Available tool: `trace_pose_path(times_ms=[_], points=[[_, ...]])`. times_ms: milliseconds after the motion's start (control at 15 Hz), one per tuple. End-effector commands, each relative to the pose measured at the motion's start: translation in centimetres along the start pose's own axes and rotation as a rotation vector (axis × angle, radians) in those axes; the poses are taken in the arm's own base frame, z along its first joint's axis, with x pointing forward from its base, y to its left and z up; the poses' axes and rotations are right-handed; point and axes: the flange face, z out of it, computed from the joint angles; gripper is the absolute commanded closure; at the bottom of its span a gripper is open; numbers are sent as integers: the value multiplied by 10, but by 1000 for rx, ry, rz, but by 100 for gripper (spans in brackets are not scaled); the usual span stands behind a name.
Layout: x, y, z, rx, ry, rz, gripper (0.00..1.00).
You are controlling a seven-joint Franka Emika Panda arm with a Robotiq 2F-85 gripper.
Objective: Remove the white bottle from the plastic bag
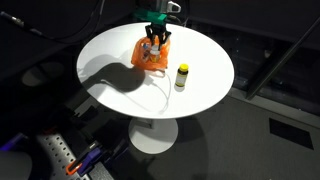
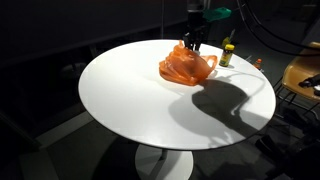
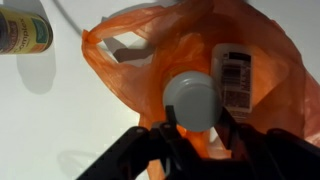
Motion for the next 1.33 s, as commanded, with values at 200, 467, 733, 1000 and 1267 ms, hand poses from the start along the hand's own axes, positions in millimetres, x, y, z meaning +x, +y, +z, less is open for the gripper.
trace_pose_path(times_ms=[200,467,733,1000,1267], points=[[-8,2,-53,-7,37,5,82],[-13,19,-93,-1,82,30,82],[-12,59,-122,-1,150,89,82],[-8,104,-117,14,163,149,82],[-9,126,-93,16,130,191,82]])
